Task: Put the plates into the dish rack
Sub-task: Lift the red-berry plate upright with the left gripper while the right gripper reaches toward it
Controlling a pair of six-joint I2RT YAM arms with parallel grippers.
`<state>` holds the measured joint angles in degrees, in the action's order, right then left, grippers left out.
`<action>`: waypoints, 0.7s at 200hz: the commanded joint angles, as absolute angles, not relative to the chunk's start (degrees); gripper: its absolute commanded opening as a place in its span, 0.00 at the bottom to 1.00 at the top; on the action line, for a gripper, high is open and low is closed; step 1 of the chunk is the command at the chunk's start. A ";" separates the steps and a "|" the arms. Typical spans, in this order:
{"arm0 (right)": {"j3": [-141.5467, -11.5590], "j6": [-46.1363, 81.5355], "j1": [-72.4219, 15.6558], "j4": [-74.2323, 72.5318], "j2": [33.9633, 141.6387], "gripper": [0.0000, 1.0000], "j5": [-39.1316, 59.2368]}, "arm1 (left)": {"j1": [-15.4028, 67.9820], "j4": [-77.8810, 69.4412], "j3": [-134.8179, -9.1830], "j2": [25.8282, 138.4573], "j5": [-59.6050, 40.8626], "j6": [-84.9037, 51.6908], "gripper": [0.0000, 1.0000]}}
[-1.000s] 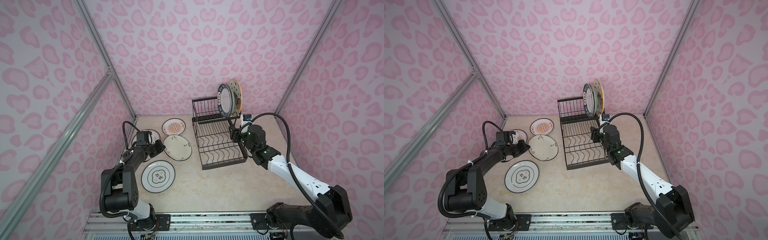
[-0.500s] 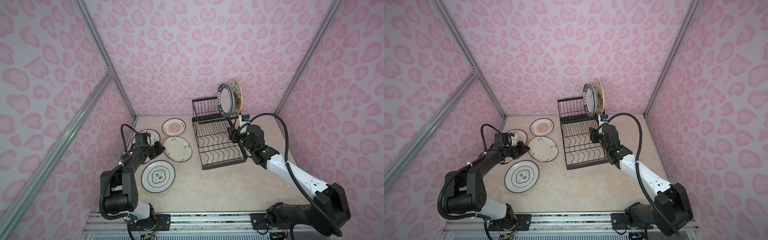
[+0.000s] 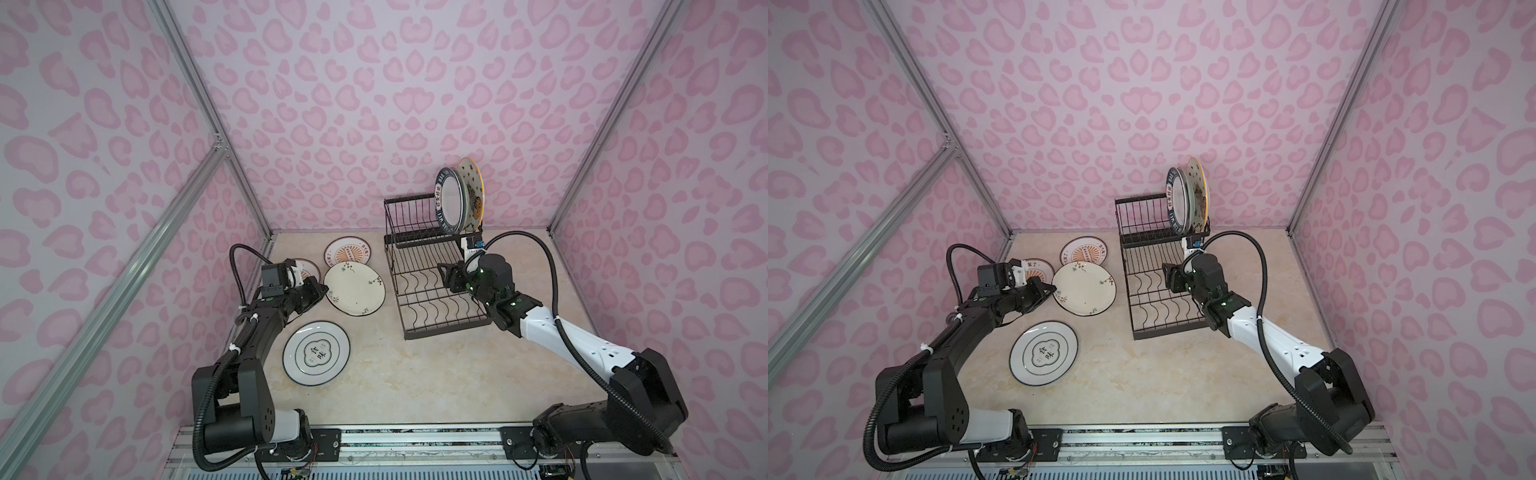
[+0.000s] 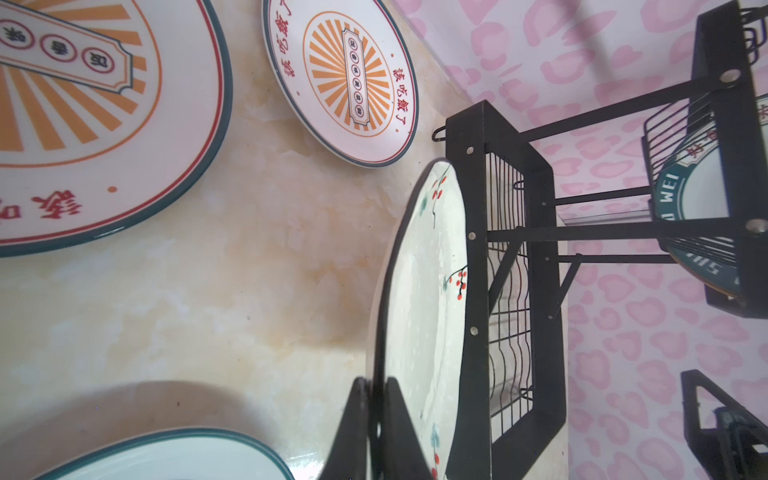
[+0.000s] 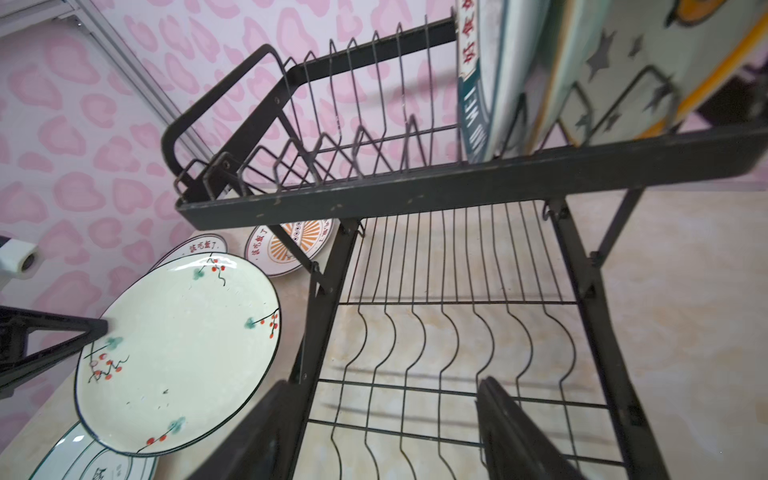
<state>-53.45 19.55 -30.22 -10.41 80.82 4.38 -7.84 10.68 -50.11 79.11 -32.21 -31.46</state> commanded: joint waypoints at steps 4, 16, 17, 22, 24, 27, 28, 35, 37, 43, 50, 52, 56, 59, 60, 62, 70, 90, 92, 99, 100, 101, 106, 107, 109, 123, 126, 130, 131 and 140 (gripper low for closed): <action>-53.39 24.92 -31.37 -14.29 83.00 0.70 6.80 | -7.91 7.92 -51.22 77.37 -36.34 -32.56 0.03; -52.57 28.11 -31.77 -16.87 84.24 0.71 8.63 | -7.91 8.02 -51.35 77.10 -36.88 -32.61 0.03; -52.43 28.25 -31.75 -17.14 84.35 0.71 8.71 | -7.91 8.01 -51.29 77.09 -36.94 -32.61 0.03; -52.04 29.69 -31.96 -18.33 84.84 0.71 9.39 | -7.91 7.96 -51.32 76.96 -37.13 -32.67 0.03; -51.97 30.16 -31.98 -18.75 85.06 0.71 9.58 | -7.91 7.99 -51.33 76.98 -37.16 -32.69 0.03; -51.85 30.75 -32.07 -19.38 85.34 0.71 9.90 | -7.95 7.96 -51.35 76.90 -37.30 -32.69 0.03; -51.76 31.02 -32.12 -19.58 85.47 0.71 10.00 | -7.98 7.98 -51.34 76.90 -37.33 -32.69 0.03; -51.56 32.39 -32.46 -20.79 86.26 0.71 10.67 | -8.00 7.74 -51.22 76.75 -37.59 -32.83 0.03; -51.54 32.71 -32.59 -21.13 86.54 0.71 10.95 | -8.00 7.71 -51.21 76.67 -37.65 -32.86 0.03; -51.59 33.69 -32.89 -21.96 87.31 0.71 11.43 | -8.00 7.70 -51.23 76.72 -37.82 -32.91 0.03; -51.84 34.89 -33.26 -22.53 88.21 0.72 11.89 | -8.00 7.49 -51.20 76.64 -38.33 -33.04 0.03; -51.94 35.13 -33.43 -22.57 88.43 0.72 11.98 | -8.00 7.43 -51.16 76.58 -38.43 -33.04 0.03; -52.20 35.66 -33.63 -22.58 88.96 0.72 12.09 | -8.00 7.45 -51.24 76.59 -38.70 -33.13 0.03; -52.32 36.00 -33.80 -22.50 89.31 0.72 12.09 | -8.06 7.37 -51.24 76.63 -38.92 -33.13 0.03; -52.44 36.19 -33.86 -22.46 89.48 0.72 12.11 | -8.07 7.33 -51.24 76.64 -38.97 -33.13 0.03; -52.53 36.51 -33.95 -22.36 89.78 0.72 12.01 | -8.08 7.30 -51.22 76.64 -39.12 -33.18 0.03; -52.94 37.81 -34.42 -22.35 90.69 0.73 12.11 | -8.09 7.06 -51.19 76.54 -39.58 -33.30 0.03; -53.00 41.26 -35.01 -25.03 92.95 0.73 13.81 | -8.25 6.31 -50.98 76.37 -40.59 -33.77 0.03; -53.02 41.58 -35.08 -25.26 93.20 0.74 14.02 | -8.26 6.26 -50.93 76.33 -40.64 -33.89 0.03; -53.24 42.42 -35.29 -26.01 93.86 0.74 14.66 | -8.26 5.99 -50.85 76.25 -41.01 -34.05 0.03; -53.25 42.57 -35.31 -26.10 93.95 0.74 14.71 | -8.26 5.98 -50.82 76.27 -41.07 -34.08 0.03; -53.30 42.69 -35.37 -26.14 94.09 0.74 14.78 | -8.26 5.93 -50.81 76.28 -41.15 -34.09 0.03; -53.48 43.20 -35.63 -26.41 94.54 0.75 15.08 | -8.38 5.75 -50.74 76.21 -41.41 -34.23 0.03; -53.50 43.31 -35.66 -26.48 94.64 0.75 15.10 | -8.36 5.73 -50.72 76.21 -41.44 -34.25 0.03; -53.52 43.50 -35.79 -26.57 94.83 0.75 15.16 | -8.35 5.65 -50.72 76.20 -41.54 -34.25 0.03; -53.97 44.45 -36.36 -27.16 95.85 0.76 15.77 | -8.44 5.16 -50.48 75.94 -42.24 -34.62 0.03; -54.08 44.66 -36.43 -27.41 96.07 0.76 15.96 | -8.46 5.18 -50.45 75.83 -42.33 -34.63 0.03; -54.22 44.97 -36.55 -27.76 96.36 0.76 16.24 | -8.44 5.07 -50.51 75.80 -42.48 -34.71 0.03; -54.18 45.07 -36.60 -27.90 96.43 0.76 16.34 | -8.44 5.04 -50.52 75.78 -42.51 -34.71 0.03; -54.25 46.04 -36.65 -29.10 97.22 0.77 17.23 | -8.57 4.92 -50.47 75.60 -42.71 -34.80 0.03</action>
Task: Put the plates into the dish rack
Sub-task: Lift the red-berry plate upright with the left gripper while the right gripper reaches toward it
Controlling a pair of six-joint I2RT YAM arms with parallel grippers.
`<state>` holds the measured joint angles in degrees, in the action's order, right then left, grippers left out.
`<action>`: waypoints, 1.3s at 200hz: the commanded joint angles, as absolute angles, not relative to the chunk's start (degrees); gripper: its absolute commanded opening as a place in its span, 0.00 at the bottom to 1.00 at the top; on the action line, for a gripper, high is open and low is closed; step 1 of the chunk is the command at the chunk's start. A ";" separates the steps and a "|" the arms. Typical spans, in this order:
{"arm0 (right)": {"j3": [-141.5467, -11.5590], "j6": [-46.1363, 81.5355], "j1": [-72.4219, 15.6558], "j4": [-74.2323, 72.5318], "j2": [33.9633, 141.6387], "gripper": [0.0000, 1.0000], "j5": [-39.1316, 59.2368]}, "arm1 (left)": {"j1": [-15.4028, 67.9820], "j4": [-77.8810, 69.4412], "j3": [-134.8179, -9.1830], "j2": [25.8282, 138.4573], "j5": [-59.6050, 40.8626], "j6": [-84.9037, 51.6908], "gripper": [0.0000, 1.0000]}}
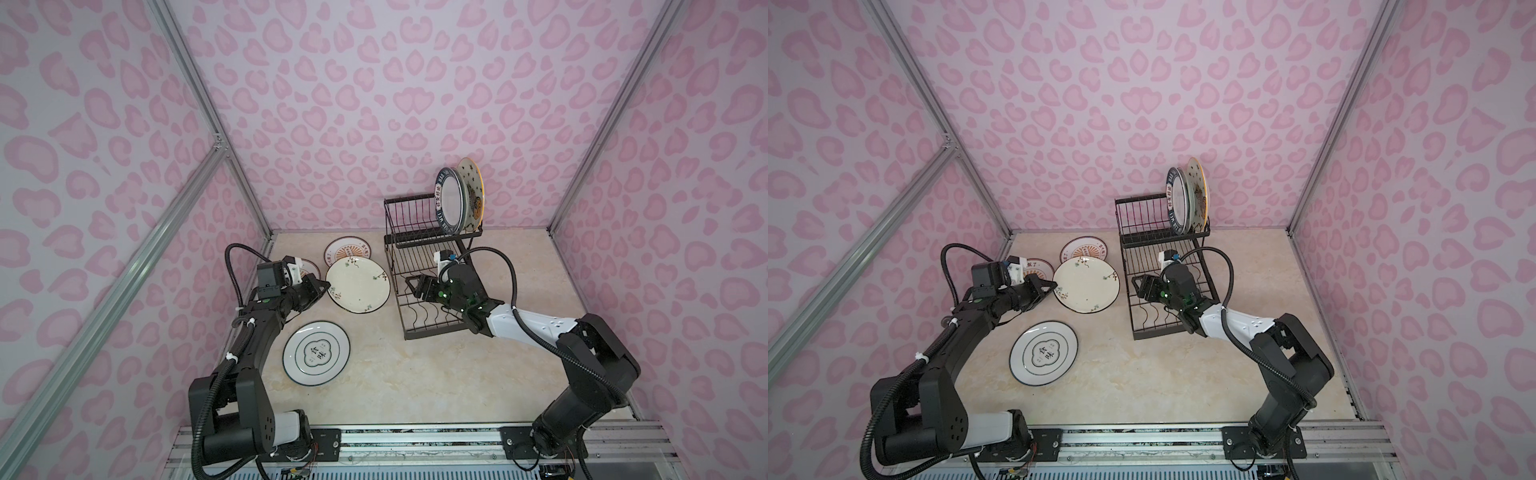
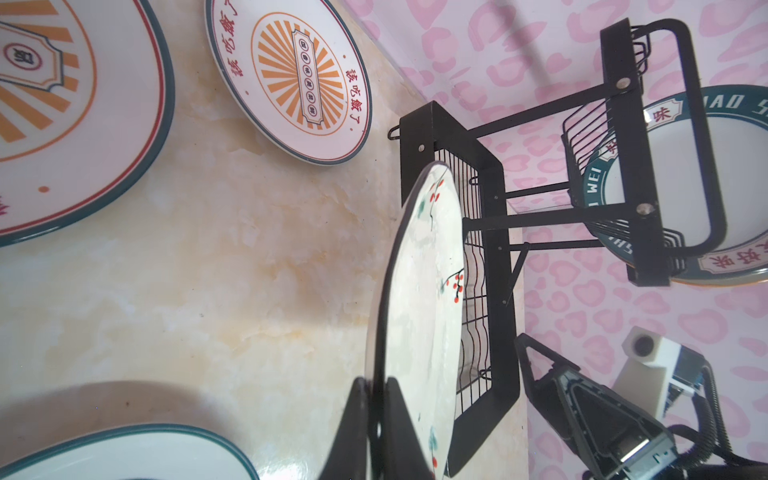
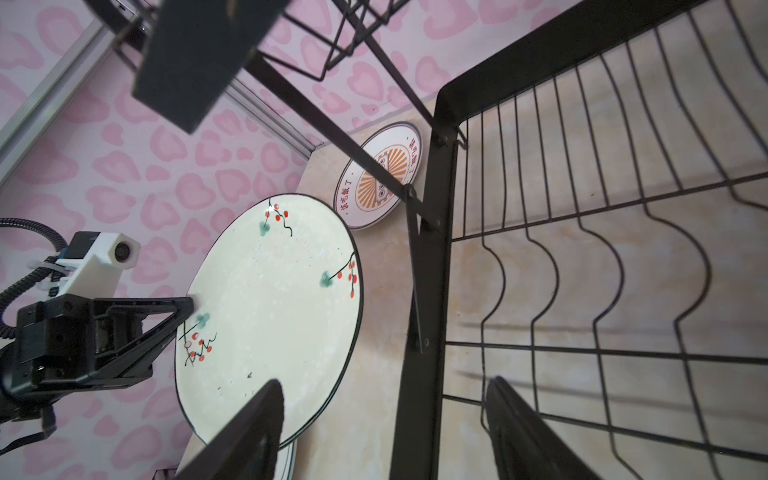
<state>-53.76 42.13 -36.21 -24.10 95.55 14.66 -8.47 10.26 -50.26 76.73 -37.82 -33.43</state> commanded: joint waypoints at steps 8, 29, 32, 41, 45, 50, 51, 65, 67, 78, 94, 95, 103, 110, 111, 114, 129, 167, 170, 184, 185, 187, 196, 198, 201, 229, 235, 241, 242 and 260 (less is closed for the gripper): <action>-54.58 46.84 -36.86 -29.90 97.92 0.77 17.93 | -8.53 5.01 -50.62 75.41 -42.84 -34.80 0.03; -55.43 48.19 -37.32 -31.19 99.68 0.78 19.28 | -8.62 4.64 -50.49 75.02 -43.48 -35.15 0.03; -55.47 48.42 -37.36 -31.40 99.89 0.78 19.45 | -8.63 4.59 -50.40 74.98 -43.55 -35.23 0.03; -55.82 48.93 -37.61 -32.08 100.52 0.79 19.75 | -8.66 4.23 -50.28 74.76 -43.72 -35.50 0.03; -56.03 49.12 -37.78 -32.29 100.81 0.78 19.85 | -8.62 4.22 -50.24 74.67 -43.77 -35.55 0.03; -56.34 49.21 -38.01 -32.41 101.14 0.78 19.99 | -8.61 4.22 -50.14 74.58 -43.87 -35.59 0.03; -56.39 49.26 -38.08 -32.37 101.24 0.78 20.02 | -8.61 4.22 -50.16 74.60 -43.91 -35.60 0.03; -57.15 49.48 -38.68 -32.42 101.99 0.78 19.98 | -8.61 4.03 -50.16 74.53 -44.40 -35.75 0.03; -57.24 49.55 -38.70 -32.43 102.14 0.78 19.96 | -8.61 3.97 -50.14 74.47 -44.50 -35.77 0.03; -57.73 49.96 -39.02 -32.65 102.75 0.78 19.97 | -8.63 3.63 -50.03 74.40 -45.01 -36.01 0.03; -58.25 50.93 -39.45 -33.51 103.72 0.77 20.04 | -8.61 3.29 -49.93 74.37 -45.58 -36.28 0.03; -58.26 50.96 -39.46 -33.54 103.81 0.77 20.04 | -8.61 3.31 -49.92 74.36 -45.56 -36.29 0.03; -58.49 51.52 -39.66 -34.01 104.27 0.77 20.13 | -8.62 3.08 -49.82 74.29 -45.81 -36.39 0.03; -58.60 51.86 -39.78 -34.40 104.81 0.77 20.20 | -8.62 2.98 -49.81 74.26 -45.90 -36.47 0.03; -58.61 51.95 -39.75 -34.43 104.83 0.77 20.21 | -8.66 2.94 -49.82 74.26 -45.93 -36.47 0.03; -58.61 52.13 -39.78 -34.64 104.97 0.77 20.21 | -8.62 2.91 -49.82 74.19 -46.02 -36.47 0.03; -58.62 52.86 -39.82 -35.42 105.60 0.76 20.45 | -8.64 3.01 -49.77 73.92 -46.09 -36.46 0.03; -59.94 54.01 -39.99 -36.65 107.16 0.72 21.61 | -8.61 2.12 -49.57 73.92 -47.66 -36.77 0.03; -60.03 54.10 -40.11 -36.64 107.23 0.72 21.69 | -8.61 2.07 -49.49 73.92 -47.87 -36.82 0.03; -60.64 54.16 -40.17 -36.39 107.36 0.70 21.88 | -8.62 1.80 -49.48 73.82 -48.39 -36.74 0.03; -60.69 54.20 -40.17 -36.35 107.38 0.70 21.88 | -8.62 1.87 -49.44 73.83 -48.37 -36.74 0.03; -60.81 54.18 -40.23 -36.29 107.40 0.70 21.88 | -8.61 1.85 -49.45 73.83 -48.37 -36.70 0.03; -61.19 54.29 -40.32 -36.25 107.49 0.68 21.97 | -8.66 1.71 -49.39 73.75 -48.64 -36.65 0.03; -61.31 54.35 -40.36 -36.22 107.56 0.68 21.97 | -8.63 1.68 -49.37 73.74 -48.70 -36.65 0.03; -61.36 54.40 -40.34 -36.29 107.62 0.67 22.04 | -8.61 1.55 -49.31 73.74 -48.86 -36.65 0.03; -62.17 56.03 -40.50 -38.48 108.86 0.59 23.10 | -8.64 1.45 -49.14 73.65 -49.93 -36.59 0.03; -62.36 56.39 -40.56 -39.00 109.17 0.58 23.35 | -8.62 1.44 -49.07 73.51 -50.03 -36.57 0.03; -62.47 56.65 -40.54 -39.35 109.37 0.56 23.42 | -8.67 1.41 -48.93 73.48 -50.15 -36.56 0.03; -62.48 56.67 -40.53 -39.36 109.44 0.56 23.44 | -8.64 1.41 -48.94 73.39 -50.17 -36.56 0.03; -63.11 56.93 -40.74 -39.42 109.95 0.52 23.81 | -8.64 1.47 -48.77 73.36 -50.32 -36.56 0.03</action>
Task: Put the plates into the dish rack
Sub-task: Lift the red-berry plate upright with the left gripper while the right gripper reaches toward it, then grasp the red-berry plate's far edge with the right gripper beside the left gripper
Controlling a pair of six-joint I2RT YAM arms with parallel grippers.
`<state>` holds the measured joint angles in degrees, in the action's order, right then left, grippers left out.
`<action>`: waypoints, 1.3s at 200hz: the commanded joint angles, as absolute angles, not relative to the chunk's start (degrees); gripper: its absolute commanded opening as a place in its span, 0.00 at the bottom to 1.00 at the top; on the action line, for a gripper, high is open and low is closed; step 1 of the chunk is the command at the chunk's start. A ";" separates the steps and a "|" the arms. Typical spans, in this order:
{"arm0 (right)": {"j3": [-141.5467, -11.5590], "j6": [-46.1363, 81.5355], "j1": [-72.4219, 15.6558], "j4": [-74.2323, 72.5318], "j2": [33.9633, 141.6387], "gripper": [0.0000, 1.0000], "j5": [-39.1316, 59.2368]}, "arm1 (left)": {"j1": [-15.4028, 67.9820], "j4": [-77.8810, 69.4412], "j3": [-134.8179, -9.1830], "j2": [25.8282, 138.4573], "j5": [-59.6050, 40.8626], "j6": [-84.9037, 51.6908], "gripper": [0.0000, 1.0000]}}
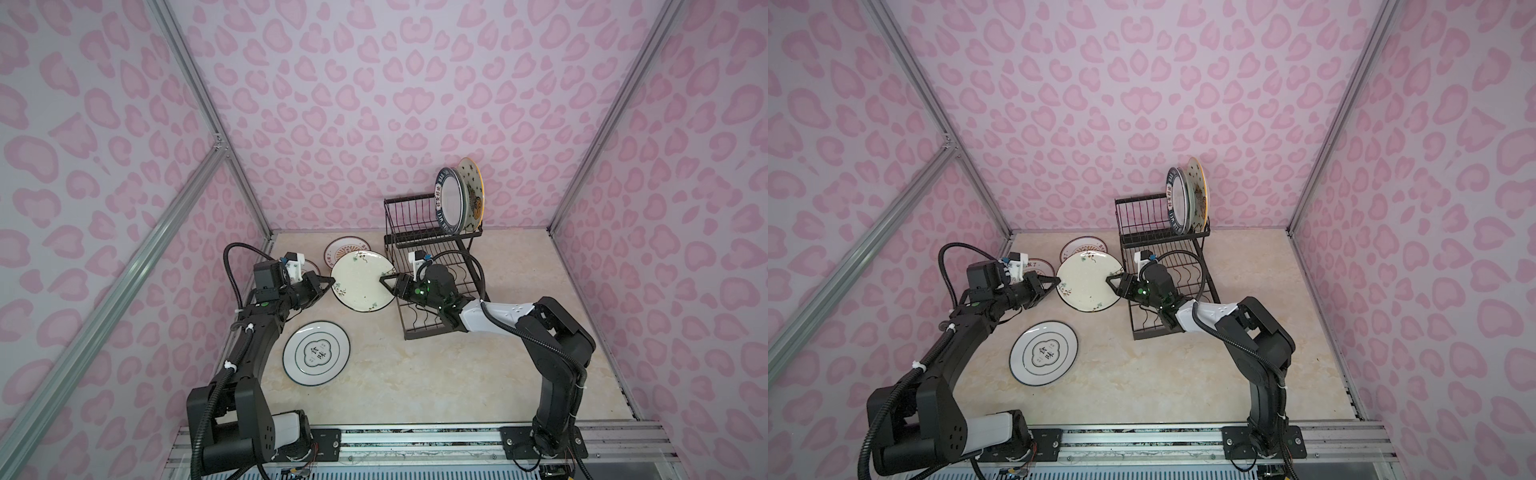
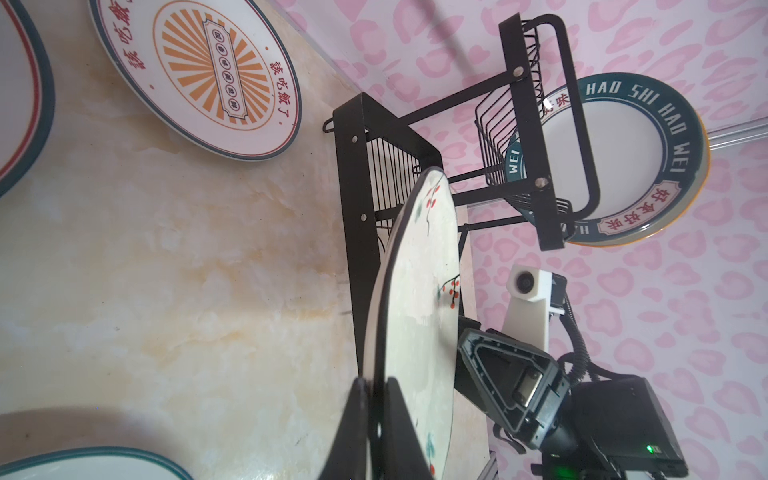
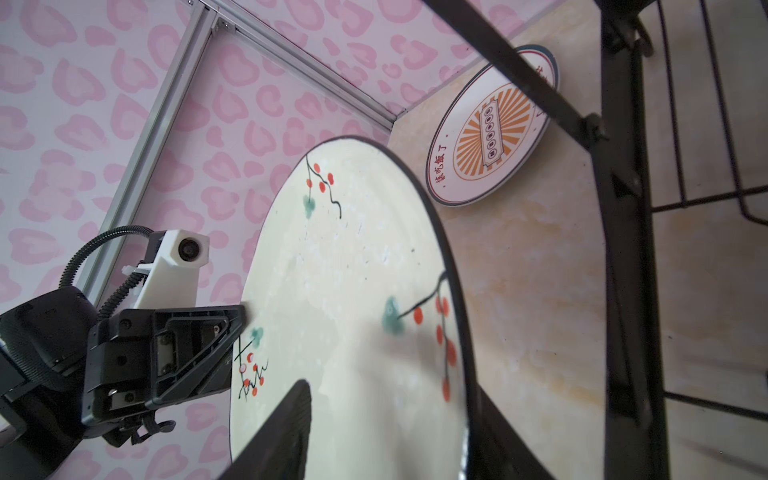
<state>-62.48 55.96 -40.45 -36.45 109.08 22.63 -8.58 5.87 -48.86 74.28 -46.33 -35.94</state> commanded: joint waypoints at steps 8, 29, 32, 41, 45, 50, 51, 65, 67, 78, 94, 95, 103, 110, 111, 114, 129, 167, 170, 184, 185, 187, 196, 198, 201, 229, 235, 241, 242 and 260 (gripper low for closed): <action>-63.22 57.05 -40.85 -39.62 110.06 0.50 23.82 | -8.64 1.42 -48.62 73.39 -50.56 -36.48 0.03; -63.48 56.87 -40.87 -39.47 110.04 0.43 23.86 | -8.67 1.68 -48.39 73.54 -50.79 -36.08 0.03; -63.47 56.87 -40.87 -39.46 109.96 0.42 23.82 | -8.62 1.72 -48.35 73.56 -50.77 -36.04 0.03; -63.41 56.87 -40.89 -39.55 109.95 0.39 23.90 | -8.66 2.00 -48.35 73.80 -50.91 -35.78 0.03; -63.29 56.87 -40.87 -39.63 109.95 0.37 23.97 | -8.62 2.12 -48.40 73.83 -50.89 -35.58 0.03; -63.24 56.87 -40.87 -39.75 109.95 0.36 23.98 | -8.66 2.24 -48.44 73.89 -51.03 -35.45 0.03; -63.17 56.91 -40.87 -39.78 109.95 0.35 24.03 | -8.64 2.26 -48.48 73.90 -51.00 -35.39 0.03; -63.10 57.01 -40.95 -40.05 109.80 0.30 24.08 | -8.64 2.63 -48.52 74.11 -50.90 -35.03 0.03; -63.10 57.03 -40.96 -40.07 109.80 0.29 24.10 | -8.62 2.64 -48.65 74.12 -50.89 -34.99 0.03; -62.90 57.10 -40.94 -40.31 109.61 0.26 24.17 | -8.68 3.06 -48.70 74.34 -50.89 -34.67 0.03; -62.77 57.33 -40.96 -40.67 109.35 0.20 24.34 | -8.67 3.44 -48.82 74.55 -50.75 -34.33 0.03; -62.76 57.36 -40.96 -40.73 109.39 0.19 24.39 | -8.64 3.48 -48.84 74.59 -50.73 -34.30 0.03; -62.60 57.44 -40.95 -40.91 109.17 0.17 24.41 | -8.64 3.73 -48.83 74.64 -50.64 -34.15 0.03; -62.42 57.61 -40.96 -41.16 109.08 0.15 24.43 | -8.61 3.86 -48.92 74.69 -50.63 -34.04 0.03; -62.41 57.63 -40.96 -41.24 109.03 0.15 24.43 | -8.61 3.86 -48.94 74.70 -50.58 -34.03 0.03; -62.32 57.77 -40.95 -41.42 108.95 0.14 24.50 | -8.61 4.00 -48.91 74.78 -50.56 -33.97 0.03; -61.79 58.31 -40.91 -42.25 108.72 0.09 24.66 | -8.62 4.30 -49.13 74.79 -50.54 -33.71 0.03; -61.03 59.19 -40.90 -43.67 108.55 0.00 24.94 | -8.61 5.26 -49.43 74.50 -50.43 -32.78 0.19; -61.01 59.30 -40.88 -43.72 108.55 0.00 24.96 | -8.61 5.35 -49.46 74.51 -50.41 -32.78 0.22; -60.75 59.33 -40.87 -43.85 108.30 0.00 25.03 | -8.61 5.49 -49.56 74.53 -50.46 -32.70 0.34; -60.70 59.33 -40.91 -43.81 108.29 0.00 25.04 | -8.61 5.47 -49.52 74.53 -50.46 -32.70 0.34; -60.66 59.28 -40.88 -43.85 108.24 0.00 24.98 | -8.64 5.48 -49.56 74.53 -50.48 -32.65 0.35; -60.47 59.22 -40.78 -43.94 108.03 0.00 25.05 | -8.62 5.47 -49.57 74.58 -50.49 -32.61 0.42; -60.45 59.23 -40.74 -44.01 107.98 0.00 25.05 | -8.61 5.46 -49.57 74.58 -50.52 -32.61 0.42; -60.39 59.24 -40.70 -43.99 107.89 0.00 25.04 | -8.57 5.48 -49.57 74.55 -50.54 -32.61 0.44; -59.30 58.99 -40.44 -44.37 106.99 0.00 25.24 | -8.51 5.48 -49.65 74.84 -50.49 -32.61 0.52; -59.27 59.06 -40.47 -44.37 106.83 0.00 25.31 | -8.39 5.45 -49.62 74.92 -50.50 -32.60 0.53; -59.06 59.10 -40.39 -44.52 106.71 0.00 25.46 | -8.27 5.37 -49.61 75.09 -50.45 -32.52 0.53; -59.02 59.12 -40.41 -44.59 106.75 0.00 25.52 | -8.22 5.37 -49.64 75.16 -50.45 -32.48 0.54; -58.68 60.00 -40.64 -45.80 106.61 0.00 26.13 | -7.59 5.46 -49.74 75.88 -50.49 -32.08 0.56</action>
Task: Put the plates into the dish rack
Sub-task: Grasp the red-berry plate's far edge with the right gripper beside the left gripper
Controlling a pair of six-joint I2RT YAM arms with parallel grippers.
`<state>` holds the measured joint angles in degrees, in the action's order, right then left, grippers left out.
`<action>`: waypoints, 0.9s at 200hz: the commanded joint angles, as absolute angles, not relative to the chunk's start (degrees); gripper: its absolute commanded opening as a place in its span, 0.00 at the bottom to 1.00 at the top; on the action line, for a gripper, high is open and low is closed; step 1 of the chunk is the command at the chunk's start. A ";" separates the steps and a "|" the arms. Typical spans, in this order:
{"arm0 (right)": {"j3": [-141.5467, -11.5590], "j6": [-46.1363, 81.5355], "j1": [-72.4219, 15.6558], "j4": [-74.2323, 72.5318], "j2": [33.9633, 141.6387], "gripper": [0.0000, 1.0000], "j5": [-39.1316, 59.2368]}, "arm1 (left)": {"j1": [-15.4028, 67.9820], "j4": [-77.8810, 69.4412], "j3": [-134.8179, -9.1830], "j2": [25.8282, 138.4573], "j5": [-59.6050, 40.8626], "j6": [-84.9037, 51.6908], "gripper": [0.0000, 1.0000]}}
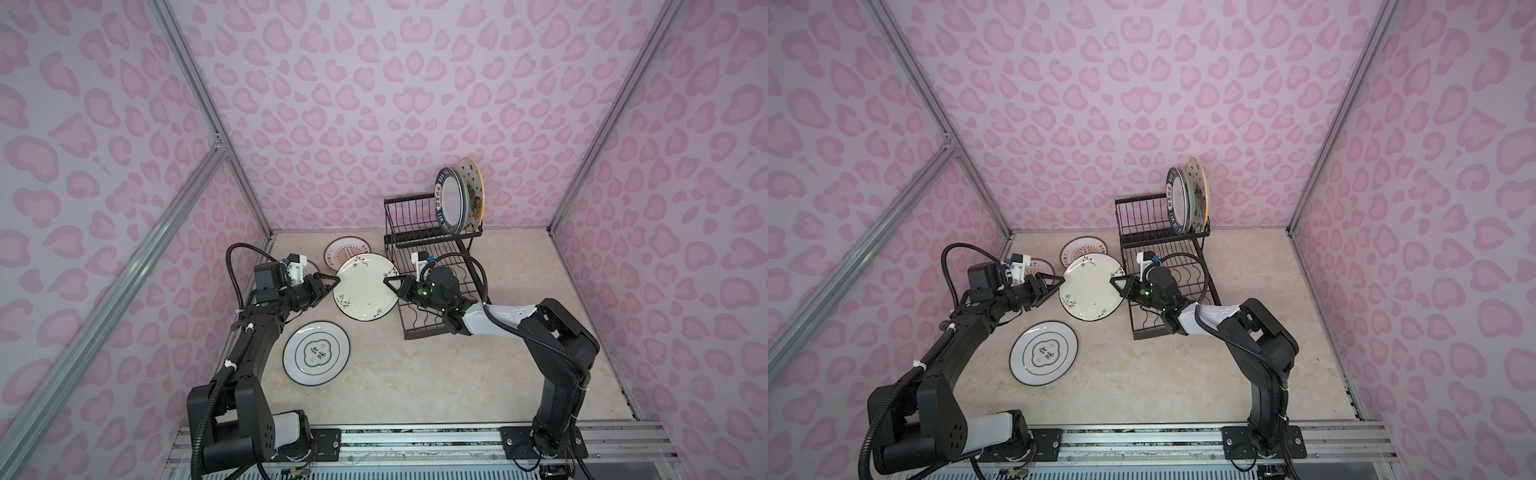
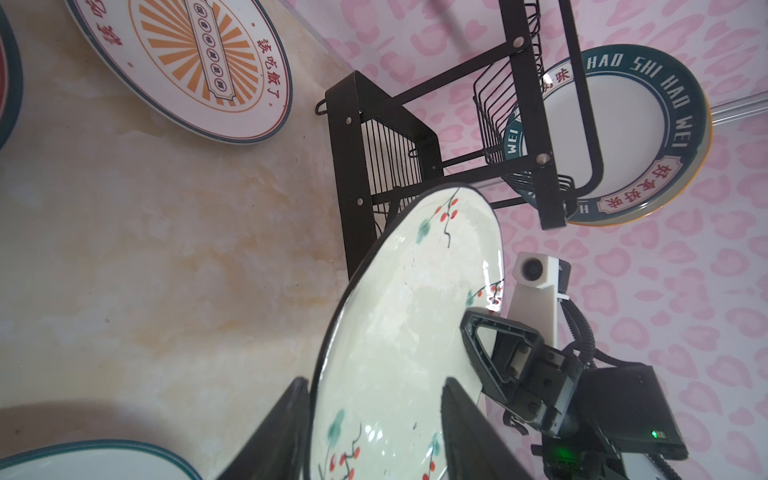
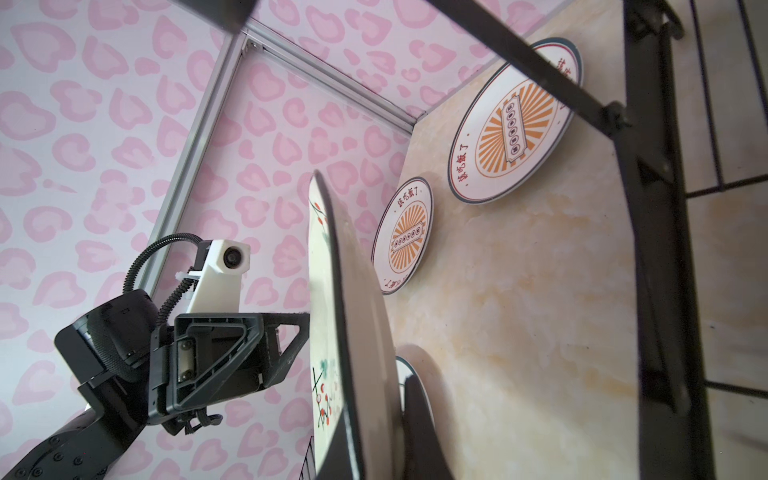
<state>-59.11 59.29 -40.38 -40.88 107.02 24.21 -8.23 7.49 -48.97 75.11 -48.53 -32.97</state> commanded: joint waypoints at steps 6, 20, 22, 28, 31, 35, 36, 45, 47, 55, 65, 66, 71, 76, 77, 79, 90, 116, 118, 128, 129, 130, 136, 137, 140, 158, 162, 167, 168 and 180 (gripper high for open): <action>-58.63 60.17 -40.77 -46.16 106.66 0.00 26.25 | -7.35 5.40 -49.79 76.14 -50.45 -32.04 0.56; -58.68 60.46 -41.03 -46.58 106.62 0.00 26.28 | -6.74 5.36 -49.91 76.61 -50.22 -31.87 0.56; -58.66 60.47 -41.09 -46.58 106.61 0.00 26.28 | -6.61 5.36 -49.92 76.70 -50.15 -31.83 0.56; -58.75 60.55 -41.15 -46.71 106.63 0.00 26.30 | -6.43 5.57 -50.05 76.88 -49.98 -31.67 0.56; -58.75 60.56 -41.20 -46.77 106.65 0.00 26.28 | -6.23 5.59 -50.09 76.97 -49.81 -31.60 0.56; -58.81 60.64 -41.22 -46.84 106.61 0.00 26.19 | -6.09 5.88 -50.18 77.04 -49.54 -31.43 0.57; -58.85 60.64 -41.26 -46.84 106.61 0.00 26.19 | -6.08 5.93 -50.23 77.06 -49.47 -31.40 0.57; -58.72 60.64 -41.22 -46.90 106.48 0.00 26.11 | -5.81 6.52 -50.42 77.16 -48.58 -30.92 0.57; -58.78 60.64 -41.22 -46.88 106.45 0.00 26.10 | -5.87 6.68 -50.40 77.17 -48.36 -30.82 0.57; -58.70 60.49 -41.22 -46.67 106.27 0.00 25.91 | -5.78 7.04 -50.37 77.08 -47.44 -30.69 0.57; -58.55 60.09 -41.13 -45.81 105.84 0.00 25.43 | -5.78 7.37 -50.35 76.69 -46.23 -30.59 0.57; -58.54 60.01 -41.13 -45.71 105.74 0.00 25.41 | -5.79 7.38 -50.31 76.62 -46.10 -30.59 0.57; -58.54 59.66 -41.16 -45.07 105.49 0.00 25.03 | -5.75 7.43 -50.21 76.27 -45.54 -30.50 0.57; -58.38 59.28 -41.07 -44.29 105.11 0.00 24.60 | -5.76 7.41 -50.17 75.85 -44.93 -30.50 0.57; -58.33 59.22 -41.06 -44.16 105.07 0.00 24.52 | -5.74 7.40 -50.18 75.76 -44.83 -30.50 0.57; -58.22 59.06 -41.05 -43.85 104.97 0.00 24.28 | -5.78 7.39 -50.14 75.59 -44.58 -30.50 0.57; -57.90 58.08 -40.88 -42.46 104.14 0.00 23.36 | -5.79 7.43 -50.01 74.47 -43.31 -30.41 0.57; -56.85 57.39 -40.06 -41.84 102.80 0.00 22.84 | -5.76 9.04 -50.08 72.50 -39.61 -29.33 0.57; -56.80 57.37 -39.94 -41.88 102.78 0.00 22.85 | -5.79 9.18 -50.09 72.44 -39.41 -29.22 0.57; -56.63 57.35 -39.73 -42.01 102.36 0.00 22.97 | -5.78 9.67 -49.94 72.20 -38.94 -28.80 0.57; -56.61 57.33 -39.73 -42.01 102.33 0.00 22.96 | -5.79 9.71 -49.94 72.18 -38.94 -28.75 0.57; -56.56 57.31 -39.68 -41.97 102.32 0.00 23.04 | -5.79 9.74 -49.98 72.21 -38.94 -28.75 0.57; -56.53 57.24 -39.65 -42.01 102.22 0.00 23.19 | -5.79 9.82 -49.97 72.40 -39.06 -28.61 0.57; -56.52 57.19 -39.64 -42.05 102.18 0.00 23.20 | -5.80 9.83 -49.99 72.45 -39.13 -28.59 0.57; -56.66 57.14 -39.64 -42.02 102.07 0.00 23.28 | -5.79 9.79 -49.94 72.57 -39.30 -28.57 0.57; -56.80 57.38 -39.55 -42.85 102.11 0.00 23.61 | -5.65 9.85 -49.90 73.59 -40.31 -28.32 0.57; -56.80 57.54 -39.58 -43.06 102.13 0.00 23.70 | -5.56 9.84 -49.99 73.75 -40.49 -28.22 0.57; -56.87 57.77 -39.49 -43.34 102.23 0.00 23.79 | -5.48 9.86 -49.91 73.98 -40.64 -28.09 0.57; -56.91 57.80 -39.52 -43.42 102.22 0.00 23.85 | -5.47 9.85 -49.92 74.04 -40.67 -28.06 0.57; -57.03 58.33 -39.62 -44.29 102.49 0.00 24.16 | -5.26 10.17 -50.01 74.42 -41.01 -27.66 0.56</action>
